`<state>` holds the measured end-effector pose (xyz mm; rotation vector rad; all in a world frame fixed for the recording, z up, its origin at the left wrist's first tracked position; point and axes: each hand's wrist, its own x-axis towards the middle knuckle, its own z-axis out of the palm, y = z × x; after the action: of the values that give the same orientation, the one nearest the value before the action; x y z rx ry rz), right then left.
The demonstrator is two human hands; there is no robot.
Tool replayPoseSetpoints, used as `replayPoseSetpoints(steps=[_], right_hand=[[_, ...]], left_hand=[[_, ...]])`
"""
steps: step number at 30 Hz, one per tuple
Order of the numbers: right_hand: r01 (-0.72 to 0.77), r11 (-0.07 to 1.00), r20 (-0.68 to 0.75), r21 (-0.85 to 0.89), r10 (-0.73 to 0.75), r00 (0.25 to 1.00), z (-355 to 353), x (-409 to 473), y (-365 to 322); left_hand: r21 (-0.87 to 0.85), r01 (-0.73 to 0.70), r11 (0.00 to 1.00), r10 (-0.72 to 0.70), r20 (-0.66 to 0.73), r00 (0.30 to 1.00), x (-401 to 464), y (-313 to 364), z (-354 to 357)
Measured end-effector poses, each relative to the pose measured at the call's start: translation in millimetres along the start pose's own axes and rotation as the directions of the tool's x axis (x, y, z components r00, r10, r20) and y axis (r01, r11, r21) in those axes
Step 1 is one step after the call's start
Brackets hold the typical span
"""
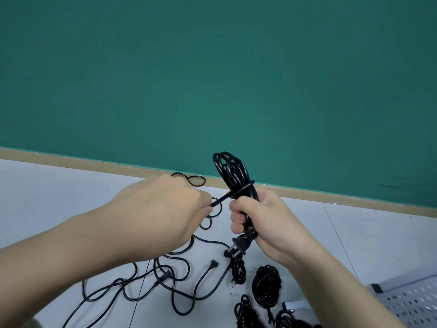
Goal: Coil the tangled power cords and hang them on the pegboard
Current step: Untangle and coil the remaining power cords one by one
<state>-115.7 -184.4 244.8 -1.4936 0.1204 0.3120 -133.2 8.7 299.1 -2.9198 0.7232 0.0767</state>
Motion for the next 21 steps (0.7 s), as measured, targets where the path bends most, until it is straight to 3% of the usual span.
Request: replayPoseSetpoints(steps=[3, 6, 9, 11, 14, 16, 18, 19, 21], right_hand=[[0.082, 0.926, -0.09, -0.37, -0.124, 0.988, 7.9, 3.8, 11.3], [0.176, 0.706, -0.052, -0.686, -0.289, 0.956, 19.5, 1.5, 16.7], [0.239, 0.586, 0.044, -0.774, -0.326, 0.944, 25.2, -0.5, 17.8], [0.259, 0.439, 0.136, -0.86, -0.292, 0.947, 30.3, -2.9, 17.5], [0.413, 0.282, 0.375, -0.866, -0.179, 0.91, 41.9, -14.7, 15.9], [0.524, 0.336, 0.508, -0.783, -0.14, 0.85, 47.0, -21.6, 13.5], [0.557, 0.488, 0.546, -0.672, -0.183, 0.818, 48.0, -28.8, 9.7], [0.555, 0.563, 0.542, -0.612, -0.213, 0.813, 48.4, -33.1, 7.1], [0.513, 0.707, 0.507, -0.487, -0.25, 0.825, 48.5, -42.3, 1.2]], left_hand=[[0.139, -0.085, 0.987, 0.086, -0.006, 0.996, 4.9, 0.2, 1.7], [0.248, -0.177, 0.952, 0.192, -0.034, 0.981, 8.8, 2.9, 2.4], [0.238, -0.256, 0.937, 0.294, -0.145, 0.945, 7.8, -8.3, -0.2], [0.217, -0.363, 0.906, 0.414, -0.283, 0.865, 7.8, -24.4, 3.4], [0.091, -0.467, 0.879, 0.468, -0.341, 0.815, 9.5, -34.6, 9.5], [-0.278, -0.415, 0.866, 0.366, -0.212, 0.906, 11.2, -36.4, 8.1], [-0.743, -0.219, 0.632, 0.319, -0.009, 0.948, 14.0, -46.4, 9.4], [-0.855, -0.143, 0.499, 0.321, 0.029, 0.947, 15.7, -51.2, 10.3], [-0.938, -0.092, 0.333, 0.315, 0.019, 0.949, 15.6, -52.4, 12.4]])
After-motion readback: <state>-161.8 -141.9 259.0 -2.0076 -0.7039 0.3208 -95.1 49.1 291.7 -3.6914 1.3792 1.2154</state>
